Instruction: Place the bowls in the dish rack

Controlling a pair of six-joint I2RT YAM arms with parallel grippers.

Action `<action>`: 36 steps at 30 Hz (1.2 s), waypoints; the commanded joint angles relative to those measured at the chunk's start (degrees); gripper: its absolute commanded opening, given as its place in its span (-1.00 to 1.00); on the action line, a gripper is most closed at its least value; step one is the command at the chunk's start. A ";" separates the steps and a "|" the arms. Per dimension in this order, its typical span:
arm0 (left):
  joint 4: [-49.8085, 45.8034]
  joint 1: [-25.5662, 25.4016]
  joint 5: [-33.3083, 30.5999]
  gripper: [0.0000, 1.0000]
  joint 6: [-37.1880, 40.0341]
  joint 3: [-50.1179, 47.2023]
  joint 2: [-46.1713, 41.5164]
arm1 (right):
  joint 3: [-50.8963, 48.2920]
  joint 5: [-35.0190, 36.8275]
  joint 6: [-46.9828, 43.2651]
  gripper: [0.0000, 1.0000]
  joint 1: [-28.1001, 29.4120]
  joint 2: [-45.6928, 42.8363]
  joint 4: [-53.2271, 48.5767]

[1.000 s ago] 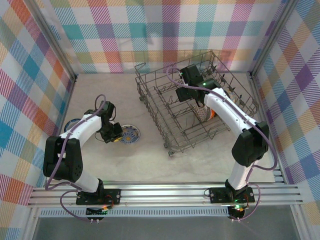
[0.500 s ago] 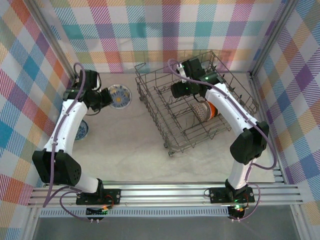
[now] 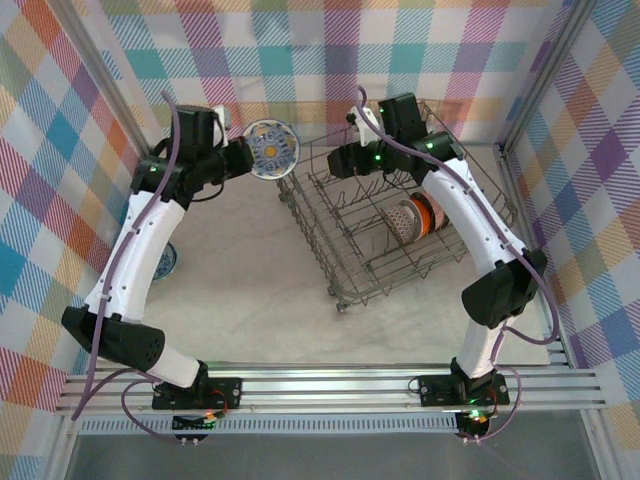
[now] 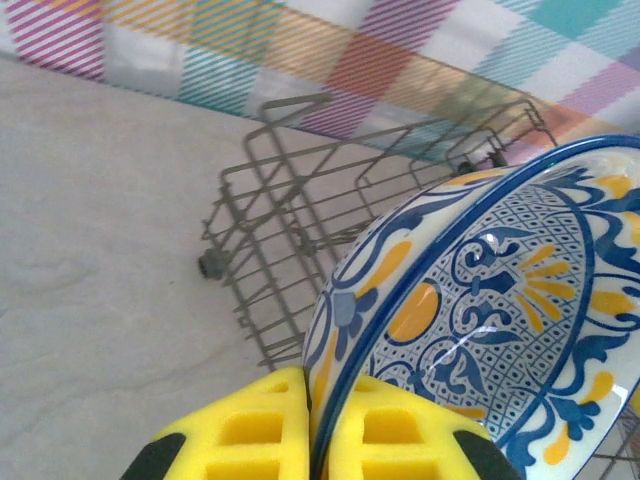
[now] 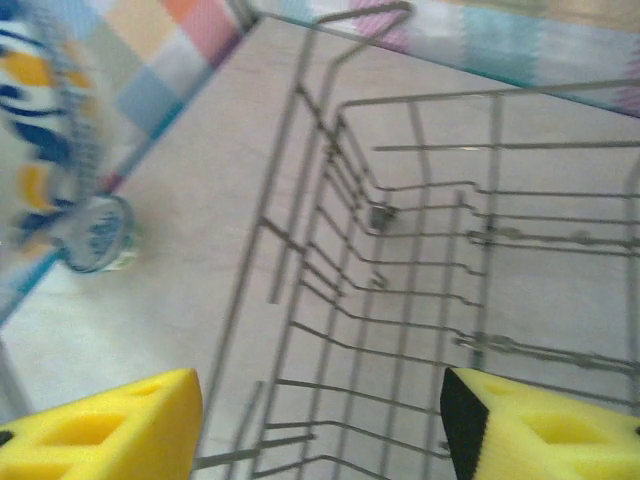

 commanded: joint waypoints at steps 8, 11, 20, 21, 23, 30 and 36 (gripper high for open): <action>6.66 -5.46 -1.83 -1.00 1.74 2.84 2.29 | 0.24 -11.60 3.74 0.16 -0.26 -3.20 7.27; 7.11 -6.17 -1.94 -1.00 1.81 2.81 2.50 | -0.29 -11.91 5.22 0.12 -0.32 -2.89 9.04; 7.97 -6.97 -0.97 -1.00 1.21 2.34 1.69 | -1.15 -4.94 8.14 -0.08 -0.76 -1.82 9.65; 8.08 -7.07 -0.82 -1.00 1.11 2.20 1.58 | -1.20 -5.18 8.29 -0.08 -0.73 -1.75 9.86; 8.49 -7.20 -0.43 -1.00 0.81 1.91 1.59 | -1.23 -5.83 9.01 -0.10 -0.79 -1.31 10.16; 9.86 -8.09 0.18 -1.00 0.08 1.26 1.86 | -1.57 -5.63 10.30 -0.23 -0.77 -0.50 10.14; 10.39 -8.75 0.63 -1.00 -0.36 1.37 2.38 | -1.99 -6.07 11.01 -0.31 -0.81 -0.19 10.62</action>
